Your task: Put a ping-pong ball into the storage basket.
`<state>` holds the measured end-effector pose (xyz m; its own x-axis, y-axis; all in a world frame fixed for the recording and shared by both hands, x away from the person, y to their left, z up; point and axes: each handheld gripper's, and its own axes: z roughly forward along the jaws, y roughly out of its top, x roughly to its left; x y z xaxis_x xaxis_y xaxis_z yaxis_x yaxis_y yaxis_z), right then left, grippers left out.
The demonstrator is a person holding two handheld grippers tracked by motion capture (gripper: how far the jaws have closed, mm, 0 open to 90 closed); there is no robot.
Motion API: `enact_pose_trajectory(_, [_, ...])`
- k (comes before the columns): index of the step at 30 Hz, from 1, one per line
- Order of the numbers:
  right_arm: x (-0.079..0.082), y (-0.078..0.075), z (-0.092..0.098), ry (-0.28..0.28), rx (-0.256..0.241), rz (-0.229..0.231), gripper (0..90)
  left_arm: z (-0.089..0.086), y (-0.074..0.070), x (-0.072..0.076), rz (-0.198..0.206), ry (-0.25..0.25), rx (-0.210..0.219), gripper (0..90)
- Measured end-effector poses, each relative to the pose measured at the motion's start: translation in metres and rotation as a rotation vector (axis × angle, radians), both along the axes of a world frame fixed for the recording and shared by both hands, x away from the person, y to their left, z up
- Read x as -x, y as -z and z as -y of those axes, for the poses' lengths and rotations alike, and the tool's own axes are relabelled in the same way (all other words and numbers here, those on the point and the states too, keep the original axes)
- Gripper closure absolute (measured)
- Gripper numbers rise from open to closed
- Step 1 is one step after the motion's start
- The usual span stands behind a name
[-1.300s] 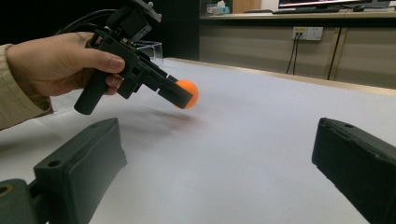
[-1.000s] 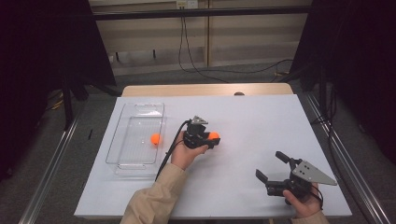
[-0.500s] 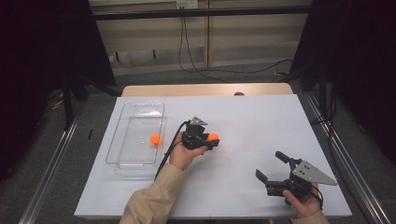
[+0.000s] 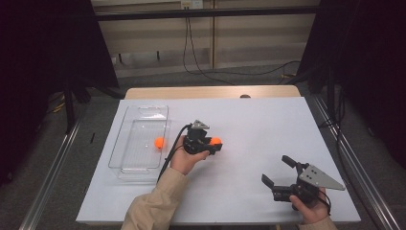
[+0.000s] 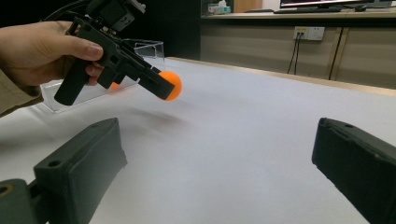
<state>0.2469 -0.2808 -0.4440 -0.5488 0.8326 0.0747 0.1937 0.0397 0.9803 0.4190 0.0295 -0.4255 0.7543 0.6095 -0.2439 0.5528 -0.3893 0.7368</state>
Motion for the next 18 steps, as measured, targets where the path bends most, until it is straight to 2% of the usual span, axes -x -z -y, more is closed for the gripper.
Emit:
enact_pose_trajectory(7, [0.000, 0.000, 0.000, 0.000, 0.000, 0.000, 1.3, -0.006, -0.005, 0.000, -0.006, -0.013, 0.018, 51.0])
enact_pose_trajectory(18, [0.000, 0.000, 0.000, -0.002, 0.000, 0.000, 1.3, -0.012, -0.009, 0.000, -0.005, -0.018, 0.022, 51.0])
